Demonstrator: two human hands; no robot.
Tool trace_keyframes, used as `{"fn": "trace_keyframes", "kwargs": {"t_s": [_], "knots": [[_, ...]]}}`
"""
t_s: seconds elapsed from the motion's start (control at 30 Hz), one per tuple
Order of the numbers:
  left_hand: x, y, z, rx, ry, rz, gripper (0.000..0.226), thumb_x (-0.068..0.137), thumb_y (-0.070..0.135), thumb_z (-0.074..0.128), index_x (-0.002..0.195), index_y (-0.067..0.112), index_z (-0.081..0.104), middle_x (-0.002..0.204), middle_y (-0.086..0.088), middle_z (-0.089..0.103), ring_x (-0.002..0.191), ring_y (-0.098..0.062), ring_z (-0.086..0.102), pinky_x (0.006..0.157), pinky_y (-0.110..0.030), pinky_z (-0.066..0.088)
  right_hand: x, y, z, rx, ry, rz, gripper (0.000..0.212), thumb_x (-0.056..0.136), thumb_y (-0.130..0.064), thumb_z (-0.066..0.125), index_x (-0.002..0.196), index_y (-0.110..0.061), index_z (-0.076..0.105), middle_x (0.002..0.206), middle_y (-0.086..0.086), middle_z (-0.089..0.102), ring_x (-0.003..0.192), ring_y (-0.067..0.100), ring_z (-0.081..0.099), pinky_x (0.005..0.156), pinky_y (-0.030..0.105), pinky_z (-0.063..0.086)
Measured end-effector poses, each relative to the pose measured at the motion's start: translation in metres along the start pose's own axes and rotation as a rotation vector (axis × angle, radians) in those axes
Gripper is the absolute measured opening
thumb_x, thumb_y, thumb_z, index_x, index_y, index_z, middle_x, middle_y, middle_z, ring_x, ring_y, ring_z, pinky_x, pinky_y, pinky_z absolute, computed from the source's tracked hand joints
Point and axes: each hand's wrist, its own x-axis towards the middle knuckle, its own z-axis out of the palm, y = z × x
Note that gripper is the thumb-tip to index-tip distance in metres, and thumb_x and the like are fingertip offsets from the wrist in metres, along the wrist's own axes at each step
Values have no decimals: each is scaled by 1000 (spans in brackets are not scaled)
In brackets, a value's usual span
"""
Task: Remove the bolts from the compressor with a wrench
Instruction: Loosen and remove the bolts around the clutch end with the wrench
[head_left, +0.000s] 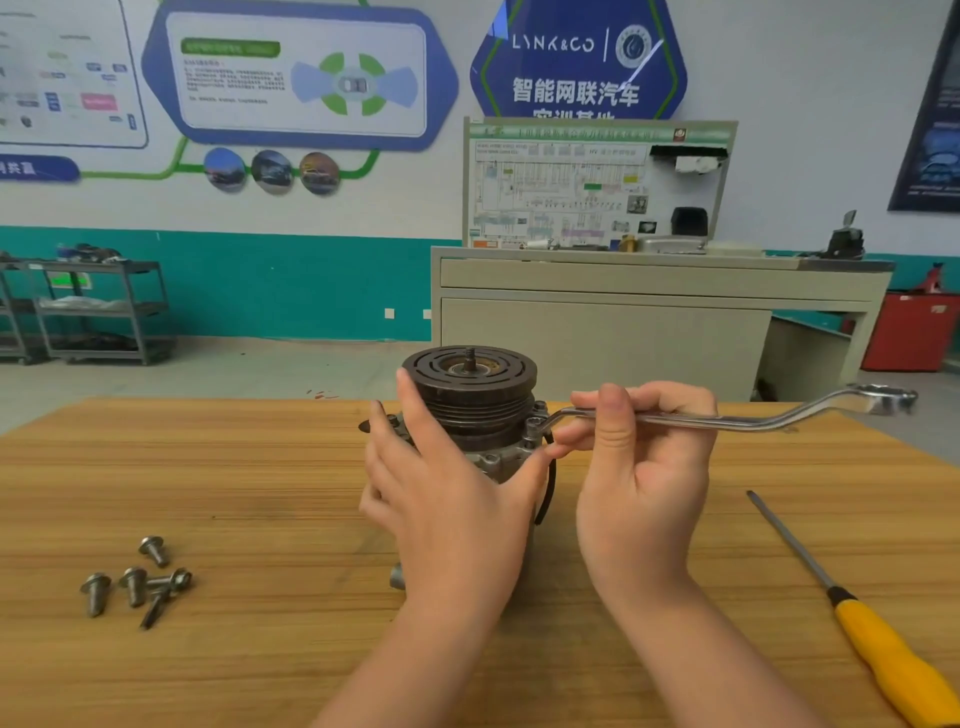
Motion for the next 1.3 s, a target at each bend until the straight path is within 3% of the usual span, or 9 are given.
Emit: {"fn": "trace_keyframes", "kwargs": {"t_s": [0.13,0.37,0.47,0.57,0.67,0.9,1.0,1.13,1.3], "knots": [[5,0,1,-53,-13,-11,127,61,73,70,154,24,0,157,-12,18,142,-27,14,109,-54,20,3,4,-1,51,44,136,13,95,-41,49,89,-52,44,84,-2,69,59,15,67,58,33,56],[17,-1,-6,-66,-12,47,130,58,67,76,153,30,-5,155,-6,20,141,-23,17,109,-50,18,21,22,-11,356,122,593,13,105,-11,35,93,-14,41,65,5,66,44,17,54,39,26,43],[16,2,-8,-10,22,111,129,56,68,74,154,27,2,154,-10,22,140,-26,18,108,-50,19,32,31,-14,535,168,870,15,104,-7,35,91,-11,41,58,10,63,39,15,48,35,22,36],[15,5,-12,32,46,140,128,54,65,79,154,26,10,153,-16,25,138,-32,23,105,-53,22,40,37,-15,592,97,982,15,104,-7,34,90,-11,41,58,10,63,39,14,46,35,22,34],[21,8,-16,122,122,257,126,47,64,82,148,28,17,149,-22,32,134,-41,31,98,-60,30,45,40,-14,600,49,969,12,105,-10,34,95,-10,42,58,10,62,39,14,47,35,22,35],[29,4,-16,183,271,449,114,46,66,77,142,26,31,144,-25,39,130,-31,27,94,-59,33,44,38,-12,597,59,880,11,106,-14,34,99,-9,41,59,9,62,40,14,50,36,24,37],[27,2,-13,83,259,397,105,53,68,71,141,27,30,146,-22,37,132,-34,30,99,-58,30,42,35,-12,625,76,855,8,106,-15,35,107,-9,39,60,9,62,41,15,50,36,25,38],[20,4,-9,-98,153,275,106,58,71,64,146,23,29,151,-16,28,139,-32,26,108,-51,22,39,26,-13,649,87,775,10,105,-18,37,98,-11,41,63,9,65,45,15,55,39,25,43],[12,-2,-6,-125,89,240,110,59,68,68,149,20,27,153,-14,24,141,-29,20,111,-48,18,30,13,-14,369,75,439,14,96,-32,49,92,-19,44,70,4,66,49,16,61,46,26,50]]}}
